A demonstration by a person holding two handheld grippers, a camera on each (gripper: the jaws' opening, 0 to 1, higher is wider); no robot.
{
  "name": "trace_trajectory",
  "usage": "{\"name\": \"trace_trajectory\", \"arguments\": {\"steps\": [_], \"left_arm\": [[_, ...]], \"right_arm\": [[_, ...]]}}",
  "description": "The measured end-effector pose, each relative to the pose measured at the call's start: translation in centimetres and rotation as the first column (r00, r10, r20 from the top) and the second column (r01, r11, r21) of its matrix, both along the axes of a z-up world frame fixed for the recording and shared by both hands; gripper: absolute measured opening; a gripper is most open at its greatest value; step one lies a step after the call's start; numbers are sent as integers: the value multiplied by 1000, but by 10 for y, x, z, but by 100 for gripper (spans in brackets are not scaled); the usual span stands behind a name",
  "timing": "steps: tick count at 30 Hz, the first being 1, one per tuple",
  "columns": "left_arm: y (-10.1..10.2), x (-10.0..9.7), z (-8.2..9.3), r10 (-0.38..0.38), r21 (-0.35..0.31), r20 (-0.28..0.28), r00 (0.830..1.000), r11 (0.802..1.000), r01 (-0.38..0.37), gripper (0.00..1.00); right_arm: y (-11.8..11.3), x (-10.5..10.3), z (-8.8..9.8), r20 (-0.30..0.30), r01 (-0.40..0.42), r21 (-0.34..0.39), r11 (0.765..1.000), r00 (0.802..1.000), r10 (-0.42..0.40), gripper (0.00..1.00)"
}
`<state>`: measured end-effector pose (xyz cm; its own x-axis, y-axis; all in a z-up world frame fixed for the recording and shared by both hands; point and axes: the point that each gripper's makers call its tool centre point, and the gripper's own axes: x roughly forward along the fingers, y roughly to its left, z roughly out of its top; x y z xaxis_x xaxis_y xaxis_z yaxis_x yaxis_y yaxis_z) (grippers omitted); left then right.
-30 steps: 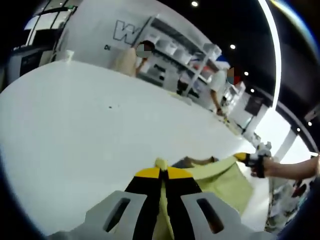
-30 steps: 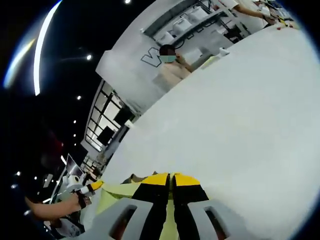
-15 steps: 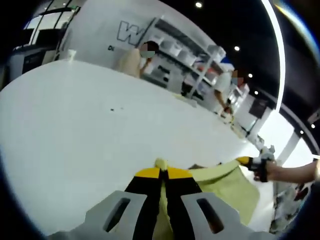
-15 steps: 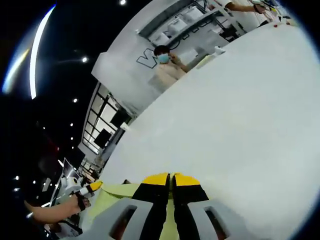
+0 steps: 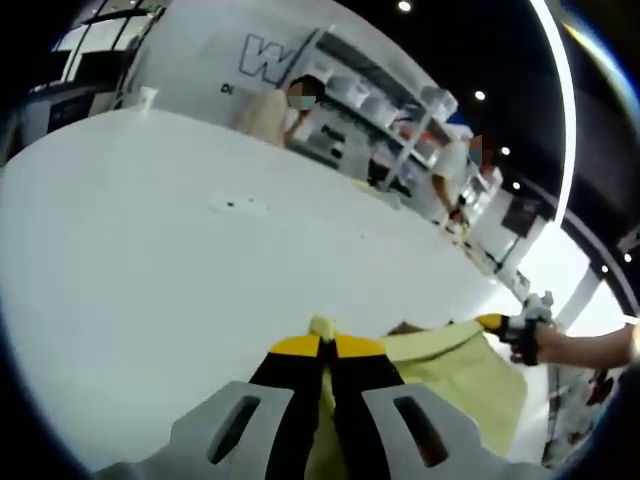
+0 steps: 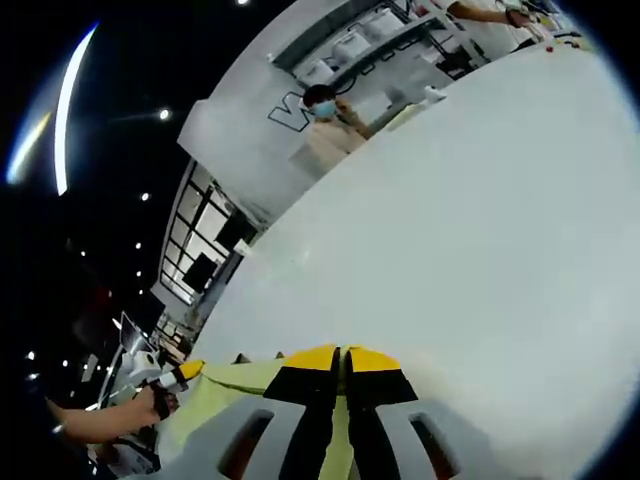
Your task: Fold the garment on the visible template until the final outline fits inside the template.
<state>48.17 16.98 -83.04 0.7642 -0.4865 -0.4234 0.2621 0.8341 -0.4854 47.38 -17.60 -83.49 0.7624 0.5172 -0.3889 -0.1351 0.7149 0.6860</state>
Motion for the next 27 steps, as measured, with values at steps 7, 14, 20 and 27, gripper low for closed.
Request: {"name": "trace_trajectory", "arguments": {"steps": [7, 14, 20, 27], "left_arm": [[1, 4, -2, 13, -21, -10, 1000, 1000, -13, 1], [3, 9, 1, 31, -44, -1, 1000, 999, -31, 2], [18, 19, 10, 85, -36, 33, 996, 996, -84, 5], [44, 34, 34, 168, -78, 82, 982, 984, -161, 3]], "right_arm": [[-2, 3, -1, 6, 9, -3, 1000, 1000, -9, 1], [-8, 10, 1, 22, 31, 6, 1000, 999, -31, 17], [-28, 24, 13, 63, 115, 36, 993, 991, -117, 19], [-36, 23, 23, 99, 102, 36, 994, 989, -105, 16]]}}
